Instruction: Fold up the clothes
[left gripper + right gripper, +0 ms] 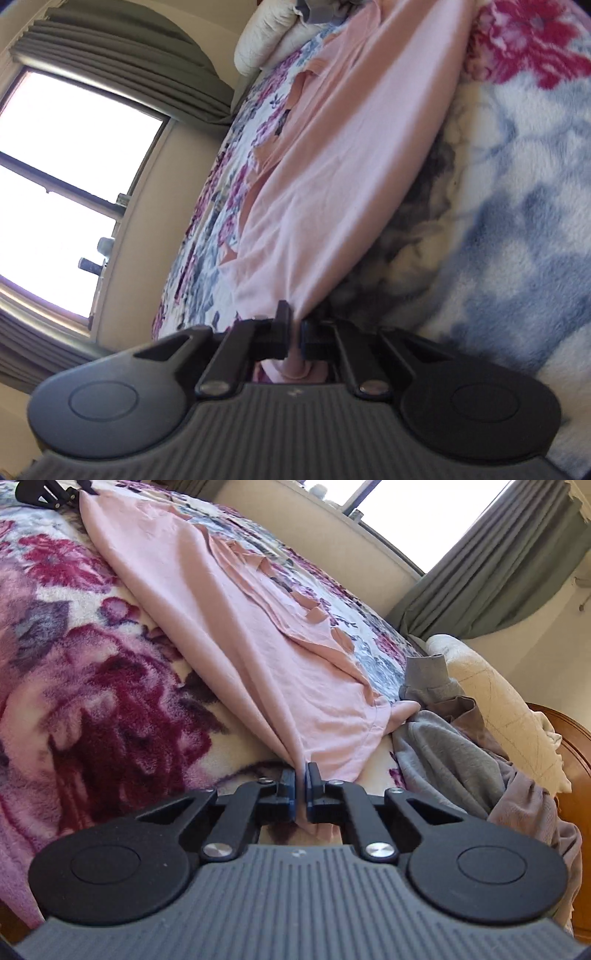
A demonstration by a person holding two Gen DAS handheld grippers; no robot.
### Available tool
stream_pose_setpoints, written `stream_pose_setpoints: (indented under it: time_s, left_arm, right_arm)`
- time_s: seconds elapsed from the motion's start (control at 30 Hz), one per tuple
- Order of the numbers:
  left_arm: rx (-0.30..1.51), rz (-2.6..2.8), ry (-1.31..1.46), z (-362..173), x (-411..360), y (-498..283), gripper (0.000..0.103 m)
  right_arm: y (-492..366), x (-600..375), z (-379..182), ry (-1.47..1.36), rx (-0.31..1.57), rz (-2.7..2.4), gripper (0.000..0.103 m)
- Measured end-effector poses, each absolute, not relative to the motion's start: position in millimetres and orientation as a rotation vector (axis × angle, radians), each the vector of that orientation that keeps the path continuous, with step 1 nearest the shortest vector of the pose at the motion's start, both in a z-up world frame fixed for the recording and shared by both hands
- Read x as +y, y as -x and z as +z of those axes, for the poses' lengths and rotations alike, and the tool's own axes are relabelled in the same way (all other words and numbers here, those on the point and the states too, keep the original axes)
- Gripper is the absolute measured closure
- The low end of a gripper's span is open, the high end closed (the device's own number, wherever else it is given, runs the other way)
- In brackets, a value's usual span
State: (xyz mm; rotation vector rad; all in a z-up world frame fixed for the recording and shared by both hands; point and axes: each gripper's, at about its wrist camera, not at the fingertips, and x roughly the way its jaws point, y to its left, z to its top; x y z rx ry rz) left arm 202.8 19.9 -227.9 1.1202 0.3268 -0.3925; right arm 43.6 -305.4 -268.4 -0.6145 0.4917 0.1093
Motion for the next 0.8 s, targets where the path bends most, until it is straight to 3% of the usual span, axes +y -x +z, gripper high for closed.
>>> stream_pose_setpoints:
  time_s: [0.13, 0.33, 0.53, 0.6, 0.67, 0.7, 0.73, 0.8]
  left_arm:
    - [0.312, -0.407, -0.955, -168.1, 44.5, -166.4, 0.099]
    - [0.312, -0.466, -0.933, -88.7, 76.6, -116.3, 0.099]
    - [0.295, -0.41, -0.874, -67.5, 36.2, -205.7, 0.097]
    - [0.321, -0.334, -0.803, -67.9, 4.5, -249.3, 0.089]
    - [0.406, -0.204, -0.781, -80.5, -23.4, -295.7, 0.061]
    - [0.438, -0.139, -0.767, -87.1, -31.3, -311.5, 0.054]
    - [0.474, -0.092, -0.731, -92.9, -32.2, -320.6, 0.047]
    - [0.521, -0.035, -0.621, -97.4, -22.1, -323.7, 0.045]
  right_arm:
    - [-14.6, -313.0, -229.5, 0.439, 0.442, 0.12, 0.1]
    - [41.3, -353.4, -141.8, 0.059, 0.429, 0.183, 0.101]
    - [-24.2, -405.7, -107.0, -0.167, 0.448, 0.197, 0.101]
    - [-90.0, -418.8, -113.7, -0.186, 0.482, 0.118, 0.101]
    - [-155.3, -436.4, -130.6, -0.231, 0.535, 0.016, 0.093]
    - [-175.9, -446.8, -141.9, -0.288, 0.56, -0.048, 0.073]
    - [-193.0, -456.4, -152.7, -0.355, 0.581, -0.114, 0.061]
    - [-193.4, -469.5, -168.2, -0.536, 0.585, -0.248, 0.061]
